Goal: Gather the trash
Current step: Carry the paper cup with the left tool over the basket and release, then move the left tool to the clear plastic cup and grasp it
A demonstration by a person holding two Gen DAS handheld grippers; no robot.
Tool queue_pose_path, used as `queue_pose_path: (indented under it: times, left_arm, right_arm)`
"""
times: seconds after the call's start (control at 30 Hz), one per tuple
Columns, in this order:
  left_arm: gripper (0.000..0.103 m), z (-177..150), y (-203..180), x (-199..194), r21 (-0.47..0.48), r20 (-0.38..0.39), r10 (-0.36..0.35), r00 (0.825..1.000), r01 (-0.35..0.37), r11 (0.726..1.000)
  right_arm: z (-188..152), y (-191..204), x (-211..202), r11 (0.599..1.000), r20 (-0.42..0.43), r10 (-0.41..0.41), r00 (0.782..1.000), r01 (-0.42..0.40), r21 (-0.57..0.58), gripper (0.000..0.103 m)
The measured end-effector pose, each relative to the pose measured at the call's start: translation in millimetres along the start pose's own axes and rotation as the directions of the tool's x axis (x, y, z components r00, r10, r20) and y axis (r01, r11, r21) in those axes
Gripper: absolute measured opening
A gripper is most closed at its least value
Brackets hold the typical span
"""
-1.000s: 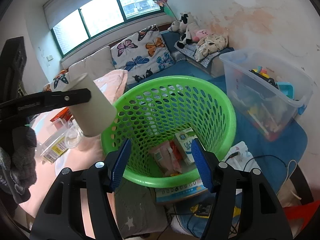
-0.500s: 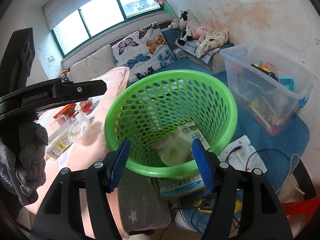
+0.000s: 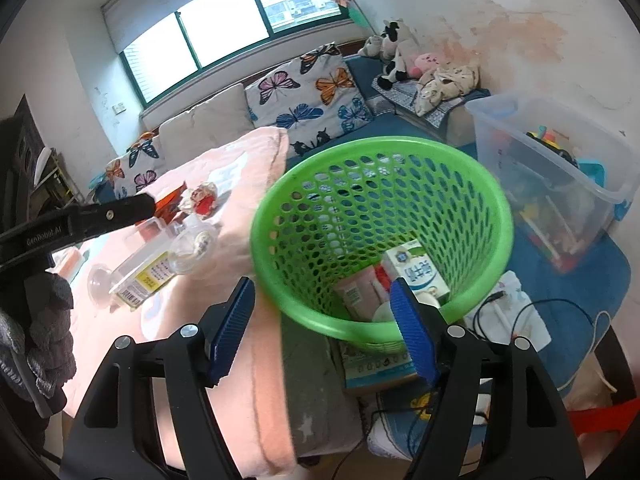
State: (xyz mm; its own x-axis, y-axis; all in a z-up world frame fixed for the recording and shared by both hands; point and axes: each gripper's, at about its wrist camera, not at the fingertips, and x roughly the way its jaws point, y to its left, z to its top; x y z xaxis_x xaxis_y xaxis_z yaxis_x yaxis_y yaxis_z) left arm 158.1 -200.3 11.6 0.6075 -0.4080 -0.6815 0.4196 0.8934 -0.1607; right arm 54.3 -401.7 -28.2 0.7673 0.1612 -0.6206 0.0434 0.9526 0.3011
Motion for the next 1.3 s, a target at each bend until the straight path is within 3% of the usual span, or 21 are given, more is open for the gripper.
queue_pose_path:
  times: [0.3, 0.6, 0.97, 1.3]
  left_arm:
    - [0.07, -23, 61, -34, -0.05, 0.049, 0.146, 0.988, -0.144, 0.988]
    - [0.07, -45, 123, -55, -0.124, 0.03, 0.238, 0.971, -0.233, 0.965]
    - [0.07, -77, 152, -47, -0.121, -0.032, 0.264, 0.964, -0.266, 0.956]
    - [0.064, -84, 158, -32, -0.094, -0.054, 0.263, 0.963, -0.267, 0.959]
  right_arm:
    - [-1, 27, 7, 0.999, -0.016, 0.026, 1.0, -0.027, -0.031, 0.071]
    - [0, 54, 13, 0.996, -0.021, 0.054, 0.998, -0.055, -0.072, 0.077]
    - [0, 73, 20, 0.992, -0.037, 0.068, 0.997, -0.072, -0.102, 0.08]
    - [-3, 85, 29, 0.989, -0.058, 0.075, 0.995, -0.082, -0.124, 0.081]
